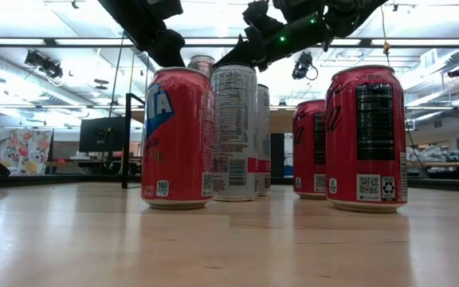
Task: Place canned beverage on shelf
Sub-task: Put the top silver soda can on the shelf
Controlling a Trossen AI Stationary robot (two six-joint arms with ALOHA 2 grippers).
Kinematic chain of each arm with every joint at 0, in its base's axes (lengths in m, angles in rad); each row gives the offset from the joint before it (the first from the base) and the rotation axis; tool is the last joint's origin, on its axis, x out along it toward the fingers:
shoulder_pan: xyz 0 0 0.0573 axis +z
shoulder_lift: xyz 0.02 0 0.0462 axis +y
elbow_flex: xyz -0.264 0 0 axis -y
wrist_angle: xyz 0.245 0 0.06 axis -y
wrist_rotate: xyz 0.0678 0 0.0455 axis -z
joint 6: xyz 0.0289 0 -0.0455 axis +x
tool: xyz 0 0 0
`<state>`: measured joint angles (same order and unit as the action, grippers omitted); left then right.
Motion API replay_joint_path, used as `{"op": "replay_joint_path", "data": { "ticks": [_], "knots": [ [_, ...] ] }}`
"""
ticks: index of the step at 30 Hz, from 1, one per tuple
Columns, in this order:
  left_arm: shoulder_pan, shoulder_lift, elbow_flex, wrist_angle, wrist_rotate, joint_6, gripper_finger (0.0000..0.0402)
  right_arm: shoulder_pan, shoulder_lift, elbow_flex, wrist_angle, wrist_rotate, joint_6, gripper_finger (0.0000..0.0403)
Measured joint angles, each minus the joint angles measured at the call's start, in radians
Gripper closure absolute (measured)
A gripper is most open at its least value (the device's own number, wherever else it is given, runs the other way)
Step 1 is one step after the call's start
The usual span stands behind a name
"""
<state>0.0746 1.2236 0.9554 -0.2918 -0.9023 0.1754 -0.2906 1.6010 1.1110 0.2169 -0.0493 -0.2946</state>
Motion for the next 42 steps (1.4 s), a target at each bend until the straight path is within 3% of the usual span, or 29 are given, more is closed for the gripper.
{"op": "replay_joint_path", "data": {
  "ticks": [11, 19, 29, 42],
  "knots": [
    [0.015, 0.001, 0.0, -0.011, -0.023, 0.018, 0.0013, -0.132, 0.044, 0.002, 0.065, -0.271, 0.12, 0.0055],
    [0.015, 0.007, 0.001, -0.008, -0.02, 0.012, 0.0013, -0.134, 0.085, 0.01, 0.097, -0.292, 0.141, 0.0055],
    [0.016, 0.007, 0.001, 0.01, -0.018, 0.012, 0.0013, -0.104, 0.098, 0.021, 0.082, -0.285, 0.146, 0.0055],
    [0.047, 0.007, 0.001, 0.045, -0.025, 0.019, 0.0013, -0.018, 0.098, 0.021, 0.0, -0.091, 0.118, 0.0055]
  ]
}}
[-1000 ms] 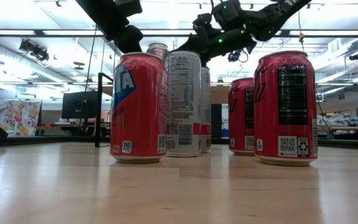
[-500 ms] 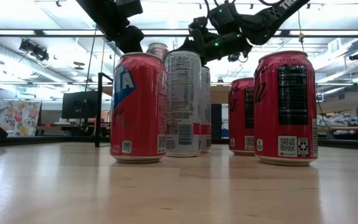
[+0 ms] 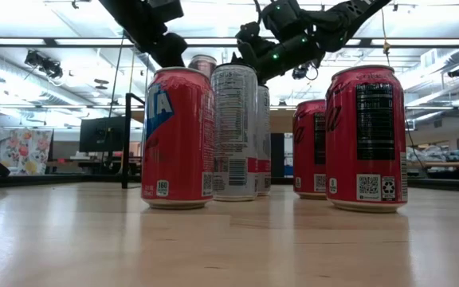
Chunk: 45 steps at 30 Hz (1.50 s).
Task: Place canned beverage on shelf
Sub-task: Put the top silver soda can on the shelf
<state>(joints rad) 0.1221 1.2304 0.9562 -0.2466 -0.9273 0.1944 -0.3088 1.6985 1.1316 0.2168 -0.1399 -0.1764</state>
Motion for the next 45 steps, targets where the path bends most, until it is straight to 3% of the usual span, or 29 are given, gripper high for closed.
{"op": "replay_joint_path", "data": {
  "ticks": [12, 27, 37, 41, 45],
  "knots": [
    [-0.001, -0.001, 0.0, -0.029, 0.006, -0.018, 0.0013, 0.027, 0.0, 0.0, 0.001, 0.07, -0.032, 0.0055],
    [0.0, 0.0, 0.0, -0.083, -0.001, -0.053, 0.0013, 0.047, -0.018, 0.0, 0.006, 0.078, -0.031, 0.0055],
    [-0.001, 0.0, 0.0, -0.081, 0.0, -0.052, 0.0013, 0.092, -0.018, 0.0, -0.042, 0.206, -0.037, 0.0055],
    [-0.022, -0.004, 0.0, -0.111, -0.076, -0.027, 0.0013, 0.099, -0.025, 0.0, -0.05, 0.275, -0.059, 0.0055],
    [-0.05, -0.028, 0.0, -0.134, -0.09, -0.049, 0.0013, 0.102, -0.063, 0.001, -0.055, 0.316, -0.062, 0.0055]
  ]
}}
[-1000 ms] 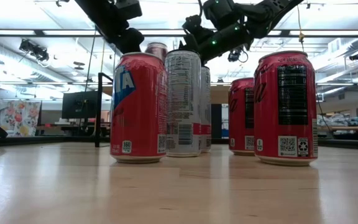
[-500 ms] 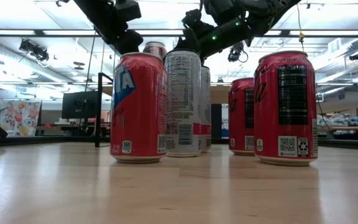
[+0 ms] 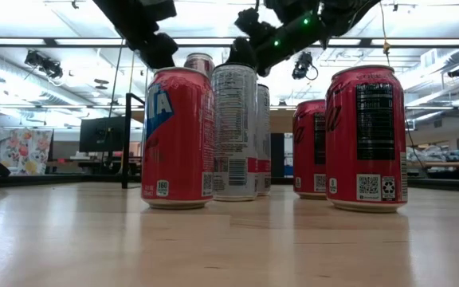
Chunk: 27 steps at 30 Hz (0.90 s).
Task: Place canned beverage on shelf
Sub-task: Put the top silver soda can on the shelf
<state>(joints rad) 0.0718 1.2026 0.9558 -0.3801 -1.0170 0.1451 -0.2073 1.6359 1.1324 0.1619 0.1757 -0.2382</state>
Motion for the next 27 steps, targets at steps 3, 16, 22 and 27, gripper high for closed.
{"op": "replay_joint_path", "data": {
  "ticks": [3, 16, 22, 27],
  "knots": [
    [-0.022, -0.006, 0.0, -0.043, 0.01, -0.041, 0.0013, 0.023, -0.032, 0.0, -0.032, 0.01, 0.003, 0.0055],
    [-0.09, -0.026, -0.095, -0.033, 0.279, -0.187, 0.0013, 0.071, -0.035, 0.0, -0.035, -0.199, 0.044, 0.0055],
    [-0.17, -0.027, -0.128, 0.033, 0.186, -0.193, 0.0013, 0.081, -0.006, 0.037, -0.051, -0.219, 0.051, 0.0055],
    [-0.194, -0.059, -0.122, 0.032, 0.155, -0.181, 0.0013, 0.102, 0.084, 0.175, -0.117, -0.212, 0.009, 0.0055]
  ]
}}
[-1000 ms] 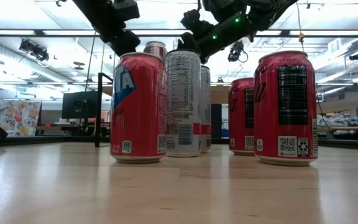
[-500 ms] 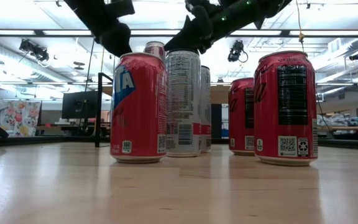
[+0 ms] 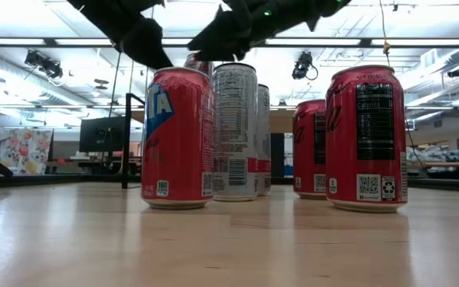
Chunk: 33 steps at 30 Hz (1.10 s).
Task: Place canned beverage on shelf
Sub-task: Put the top silver soda can on the shelf
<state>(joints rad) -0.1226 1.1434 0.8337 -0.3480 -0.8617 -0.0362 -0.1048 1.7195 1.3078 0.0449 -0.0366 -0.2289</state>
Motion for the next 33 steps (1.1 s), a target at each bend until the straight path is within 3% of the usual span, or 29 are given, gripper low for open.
{"op": "replay_joint_path", "data": {
  "ticks": [5, 10, 33],
  "knots": [
    [-0.017, -0.074, 0.0, -0.061, -0.02, -0.029, 0.0013, 0.007, 0.072, 0.108, -0.065, 0.024, -0.016, 0.0055],
    [-0.029, -0.135, -0.001, -0.086, -0.025, -0.032, 0.0013, -0.004, 0.1, 0.117, -0.109, 0.077, -0.013, 0.0055],
    [-0.021, -0.144, -0.001, -0.094, -0.048, -0.058, 0.0013, -0.128, 0.097, 0.118, -0.107, 0.069, -0.006, 0.0055]
  ]
}}
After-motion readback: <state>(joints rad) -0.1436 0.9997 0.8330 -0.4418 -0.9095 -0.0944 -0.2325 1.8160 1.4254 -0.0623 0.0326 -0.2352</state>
